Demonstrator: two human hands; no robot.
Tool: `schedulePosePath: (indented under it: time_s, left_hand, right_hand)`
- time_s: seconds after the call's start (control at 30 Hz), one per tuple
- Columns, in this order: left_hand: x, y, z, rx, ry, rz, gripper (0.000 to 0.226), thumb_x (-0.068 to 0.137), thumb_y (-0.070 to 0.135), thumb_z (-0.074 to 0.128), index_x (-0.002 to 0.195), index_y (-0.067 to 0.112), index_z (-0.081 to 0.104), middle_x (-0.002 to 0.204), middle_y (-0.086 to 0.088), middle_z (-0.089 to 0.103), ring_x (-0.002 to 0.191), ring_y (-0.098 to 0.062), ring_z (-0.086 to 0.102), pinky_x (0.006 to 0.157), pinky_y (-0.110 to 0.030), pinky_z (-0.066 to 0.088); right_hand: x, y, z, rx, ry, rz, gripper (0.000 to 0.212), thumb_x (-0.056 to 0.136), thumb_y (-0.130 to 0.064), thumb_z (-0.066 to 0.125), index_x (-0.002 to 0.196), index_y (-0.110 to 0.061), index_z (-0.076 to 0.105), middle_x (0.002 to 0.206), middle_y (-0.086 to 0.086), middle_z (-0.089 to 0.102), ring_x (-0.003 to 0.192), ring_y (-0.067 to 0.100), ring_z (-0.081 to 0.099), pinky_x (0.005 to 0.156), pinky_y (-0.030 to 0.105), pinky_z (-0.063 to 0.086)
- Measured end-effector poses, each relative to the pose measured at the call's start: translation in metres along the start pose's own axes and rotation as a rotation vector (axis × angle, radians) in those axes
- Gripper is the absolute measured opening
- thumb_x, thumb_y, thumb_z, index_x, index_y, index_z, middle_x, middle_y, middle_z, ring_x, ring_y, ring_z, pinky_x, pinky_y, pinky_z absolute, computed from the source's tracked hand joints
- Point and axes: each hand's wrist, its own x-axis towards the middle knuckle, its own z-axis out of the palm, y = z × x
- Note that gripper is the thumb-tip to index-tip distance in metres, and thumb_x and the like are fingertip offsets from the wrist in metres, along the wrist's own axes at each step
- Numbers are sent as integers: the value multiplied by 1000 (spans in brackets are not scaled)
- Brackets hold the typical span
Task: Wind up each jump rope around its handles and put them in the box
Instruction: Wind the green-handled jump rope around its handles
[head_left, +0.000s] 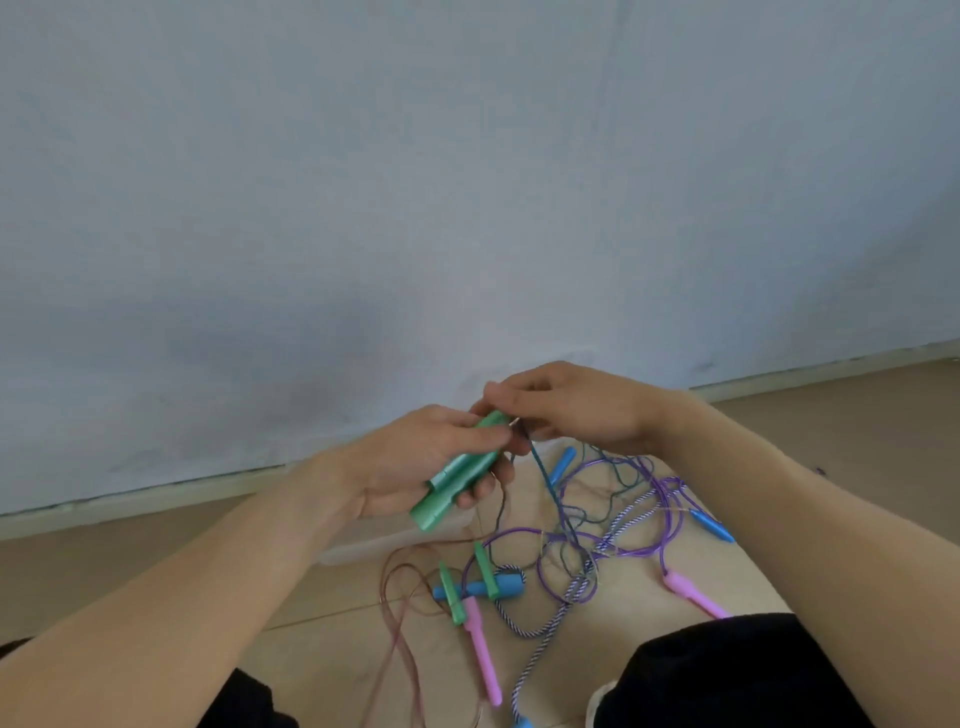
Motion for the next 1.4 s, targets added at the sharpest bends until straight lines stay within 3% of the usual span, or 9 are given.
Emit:
schedulePosePath:
  time_s: [0.13, 0.23, 0.4, 0.53, 0.63, 0.83, 1.0, 1.27, 1.4]
  left_hand:
    - [-5, 3, -4, -13, -94, -51, 32, 96, 23, 57, 111, -4, 66, 84, -11, 62, 66, -17, 56, 57, -25, 46]
    - [-8, -1, -6, 51, -136, -130, 46, 97, 30, 56, 123, -8, 60, 82, -10, 64, 63, -18, 57, 56, -26, 48]
    - [-13, -6, -12, 102, -270, -210, 51, 101, 40, 48, 123, -5, 57, 91, -18, 67, 78, -31, 67, 74, -37, 58]
    - [-14, -9, -10, 96, -265, -201, 38, 102, 35, 48, 112, 1, 62, 87, -12, 66, 67, -21, 66, 57, -25, 53]
    - [-13, -11, -12, 70, -281, -179, 31, 102, 27, 50, 113, 1, 63, 89, -10, 66, 71, -16, 65, 59, -22, 52]
    - [-10, -11, -16, 119, -262, -106, 22, 100, 24, 55, 103, 5, 65, 88, -8, 67, 70, -14, 64, 56, -20, 49]
    - [-13, -5, -6, -123, -221, -19, 22, 100, 30, 50, 97, 9, 53, 69, -2, 48, 47, -9, 40, 42, -19, 25]
    - [-16, 1, -4, -207, -177, 68, 32, 97, 44, 52, 96, 12, 52, 62, 3, 35, 45, -8, 22, 42, -19, 23]
    - [-28, 19, -22, -373, -243, 174, 27, 94, 42, 53, 89, 17, 61, 57, 9, 38, 40, -3, 28, 39, -17, 23]
  right_hand:
    - [0, 1, 4, -97, -22, 8, 51, 97, -53, 49, 79, -7, 66, 63, 5, 59, 59, 14, 51, 67, 33, 50]
    - [-2, 2, 2, -135, -7, 61, 47, 93, -49, 58, 79, -4, 63, 52, -4, 41, 47, 9, 35, 50, 24, 39]
    - [-4, 0, -10, -93, 60, -10, 33, 81, -44, 75, 83, -11, 72, 71, 10, 47, 61, 16, 38, 57, 28, 37]
    - [-5, 4, -15, -76, -2, -20, 36, 69, -47, 78, 85, -15, 76, 74, 11, 54, 66, 18, 40, 60, 28, 36]
    - [-3, 5, -13, -76, -37, -26, 27, 76, -40, 76, 89, -16, 77, 73, 4, 58, 65, 15, 40, 59, 25, 34]
    - [-1, 7, -7, -92, -64, -35, 38, 77, -49, 71, 85, -12, 75, 67, 6, 51, 60, 13, 38, 56, 24, 31]
    - [4, 5, 4, 115, 161, -34, 47, 91, -43, 64, 65, -5, 55, 52, 3, 35, 50, 16, 28, 48, 23, 29]
    - [11, -3, 21, 498, 284, -82, 55, 99, -50, 45, 62, -15, 25, 54, 1, 19, 53, 19, 14, 50, 28, 19]
    - [10, -9, 26, 647, 431, -210, 50, 103, -36, 41, 62, -11, 54, 47, -3, 24, 45, 15, 17, 48, 28, 15]
